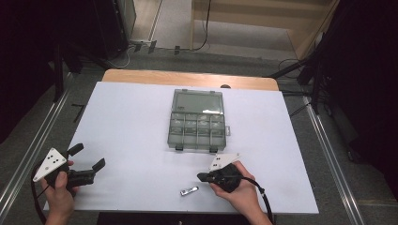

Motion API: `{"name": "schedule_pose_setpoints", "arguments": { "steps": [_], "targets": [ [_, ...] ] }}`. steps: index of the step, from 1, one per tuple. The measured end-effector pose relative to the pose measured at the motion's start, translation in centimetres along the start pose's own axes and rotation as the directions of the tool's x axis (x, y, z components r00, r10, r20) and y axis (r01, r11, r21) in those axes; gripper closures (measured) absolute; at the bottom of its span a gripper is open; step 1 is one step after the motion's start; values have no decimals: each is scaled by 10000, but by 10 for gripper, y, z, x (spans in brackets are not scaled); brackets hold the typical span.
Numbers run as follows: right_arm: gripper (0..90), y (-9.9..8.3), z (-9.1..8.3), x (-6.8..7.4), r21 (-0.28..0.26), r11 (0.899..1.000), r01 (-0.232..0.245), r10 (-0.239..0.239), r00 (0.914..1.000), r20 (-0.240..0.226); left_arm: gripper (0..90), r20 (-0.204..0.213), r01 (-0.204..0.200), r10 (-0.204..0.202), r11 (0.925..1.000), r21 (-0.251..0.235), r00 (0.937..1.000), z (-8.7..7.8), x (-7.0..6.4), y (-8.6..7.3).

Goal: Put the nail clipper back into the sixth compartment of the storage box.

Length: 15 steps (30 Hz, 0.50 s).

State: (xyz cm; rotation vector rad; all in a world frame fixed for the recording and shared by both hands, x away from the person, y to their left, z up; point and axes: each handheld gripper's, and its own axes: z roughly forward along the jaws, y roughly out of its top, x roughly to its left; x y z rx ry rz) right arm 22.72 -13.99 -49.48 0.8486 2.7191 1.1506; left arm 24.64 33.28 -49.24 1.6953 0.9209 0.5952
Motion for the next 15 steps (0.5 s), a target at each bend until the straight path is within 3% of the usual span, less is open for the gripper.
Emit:
{"name": "schedule_pose_setpoints", "arguments": {
  "steps": [15],
  "targets": [
    [900,-1,18,6,647,9977,216,-211,9997,-94,0,14,-43,43,10000,35,10000,0,0,0]
  ]
}}
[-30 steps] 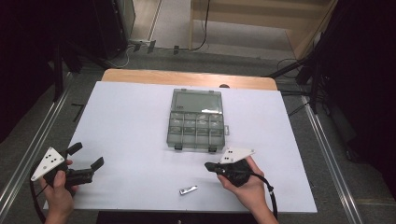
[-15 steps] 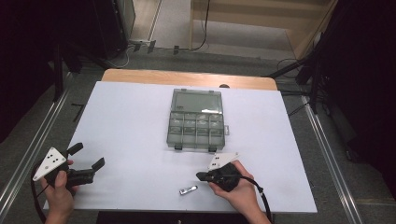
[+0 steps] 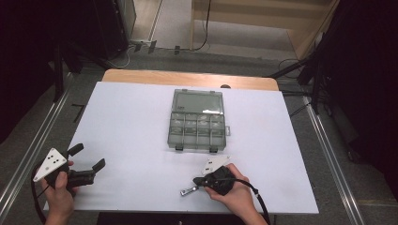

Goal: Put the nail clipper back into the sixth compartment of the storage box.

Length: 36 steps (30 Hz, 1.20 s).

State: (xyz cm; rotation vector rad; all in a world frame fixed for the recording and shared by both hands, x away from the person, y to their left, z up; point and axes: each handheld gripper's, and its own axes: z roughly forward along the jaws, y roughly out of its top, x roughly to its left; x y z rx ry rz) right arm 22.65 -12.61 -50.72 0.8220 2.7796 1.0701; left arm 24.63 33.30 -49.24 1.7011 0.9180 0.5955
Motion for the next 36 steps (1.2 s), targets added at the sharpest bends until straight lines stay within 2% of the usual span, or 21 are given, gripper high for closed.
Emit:
{"name": "schedule_pose_setpoints", "arguments": {
  "steps": [12,36],
  "targets": [
    [900,-4,-1,0,63,10000,-69,70,9998,-181,0,-20,-4,4,10000,-1,10000,0,0,0],
    [900,-4,-1,17,443,9985,333,-310,9981,-525,0,-47,-71,71,10000,0,10000,-1,0,0]
  ]
}}
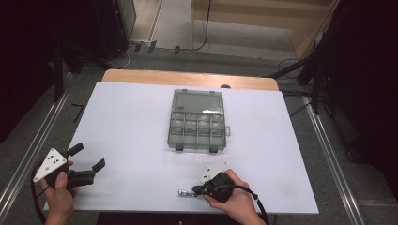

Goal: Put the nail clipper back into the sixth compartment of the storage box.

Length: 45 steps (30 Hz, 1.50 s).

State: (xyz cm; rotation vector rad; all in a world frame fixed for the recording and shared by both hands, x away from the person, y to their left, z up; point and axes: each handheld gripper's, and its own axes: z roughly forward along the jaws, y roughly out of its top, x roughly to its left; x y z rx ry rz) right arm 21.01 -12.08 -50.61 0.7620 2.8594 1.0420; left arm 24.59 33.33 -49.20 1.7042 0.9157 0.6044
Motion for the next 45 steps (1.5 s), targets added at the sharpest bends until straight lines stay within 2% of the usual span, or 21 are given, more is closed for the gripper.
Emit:
{"name": "schedule_pose_setpoints", "arguments": {
  "steps": [6,10,12,14,16,19,21,23,24,25,26,28,30,33,34,36,40,44,45],
  "targets": [
    [900,1,0,3,98,10000,-1,1,10000,-17,0,2,-6,6,10000,18,10000,0,0,0],
    [900,2,-1,5,123,9999,75,-77,9999,155,0,-10,-5,5,10000,9,10000,0,0,0],
    [894,3,-8,5,-87,10000,12,-7,9984,562,0,-26,26,-26,10000,-4,10000,0,0,0],
    [806,4,-13,5,-218,9998,-22,42,9957,927,0,-21,15,-15,10000,2,10000,0,0,0],
    [681,5,-18,4,-339,9993,-135,173,9935,1129,0,-18,14,-14,10000,0,10000,1,0,0],
    [441,9,-20,4,-92,9998,-181,191,9918,1264,0,-22,-4,4,10000,-2,10000,1,-1,0],
    [361,12,-20,5,99,9998,-196,183,9936,1119,0,-34,-5,5,10000,-8,10000,1,-1,0],
    [219,15,-19,7,175,9993,-333,312,9937,1075,0,-34,-14,14,10000,3,10000,1,-1,0],
    [219,15,-19,7,175,9993,-333,312,9937,1075,0,-34,-14,14,10000,3,10000,1,-1,0],
    [133,19,-18,9,224,9991,-369,346,9948,960,0,-47,-33,33,10000,31,10000,1,-1,0],
    [109,20,-18,10,253,9988,-408,383,9949,931,0,-36,-30,31,10000,38,10000,1,-1,0],
    [0,23,-17,12,241,9984,-510,485,9942,958,0,-23,-53,53,10000,36,10000,1,-1,0],
    [0,25,-16,13,240,9984,-505,482,9948,897,0,-25,-46,46,10000,37,10000,1,-1,0],
    [0,28,-13,17,296,9977,-615,577,9916,1156,0,-17,-61,61,10000,42,10000,1,-1,0],
    [0,30,-9,19,333,9980,-539,505,9942,953,0,-9,-65,65,10000,55,10000,1,-1,0],
    [0,31,-5,21,439,9978,-505,463,9946,930,0,-4,-67,67,10000,49,10000,1,-1,0],
    [180,33,5,24,592,9971,-486,424,9938,1024,0,1,-69,69,10000,54,10000,1,-1,0],
    [371,34,12,29,670,9976,-196,118,9932,1159,0,13,-76,76,10000,58,10000,1,-1,0],
    [396,34,13,30,673,9977,-35,-46,9928,1200,0,12,-73,73,10000,56,10000,1,-1,0]
  ]
}}
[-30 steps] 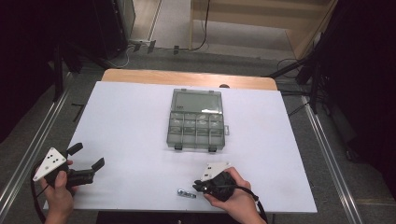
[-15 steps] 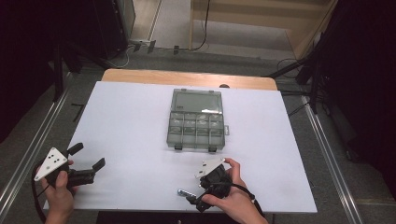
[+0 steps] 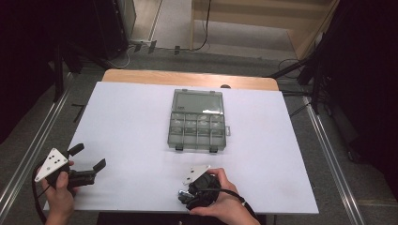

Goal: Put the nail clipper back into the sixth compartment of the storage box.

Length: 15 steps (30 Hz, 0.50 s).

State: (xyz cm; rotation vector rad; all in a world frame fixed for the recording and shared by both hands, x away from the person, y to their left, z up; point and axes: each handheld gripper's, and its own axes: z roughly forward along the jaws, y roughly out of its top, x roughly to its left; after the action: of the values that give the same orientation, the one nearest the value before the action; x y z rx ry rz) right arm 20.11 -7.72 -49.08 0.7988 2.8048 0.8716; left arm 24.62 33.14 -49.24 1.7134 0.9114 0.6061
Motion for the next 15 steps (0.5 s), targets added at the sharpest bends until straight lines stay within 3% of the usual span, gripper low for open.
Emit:
{"name": "schedule_pose_setpoints", "arguments": {
  "steps": [7,15],
  "targets": [
    [580,2,5,4,-223,9993,301,-300,9995,16,0,9,-39,39,10000,14,10000,0,0,0],
    [676,1,12,6,-365,9979,527,-528,9986,-15,0,30,-12,12,10000,10,10000,0,0,0]
  ]
}}
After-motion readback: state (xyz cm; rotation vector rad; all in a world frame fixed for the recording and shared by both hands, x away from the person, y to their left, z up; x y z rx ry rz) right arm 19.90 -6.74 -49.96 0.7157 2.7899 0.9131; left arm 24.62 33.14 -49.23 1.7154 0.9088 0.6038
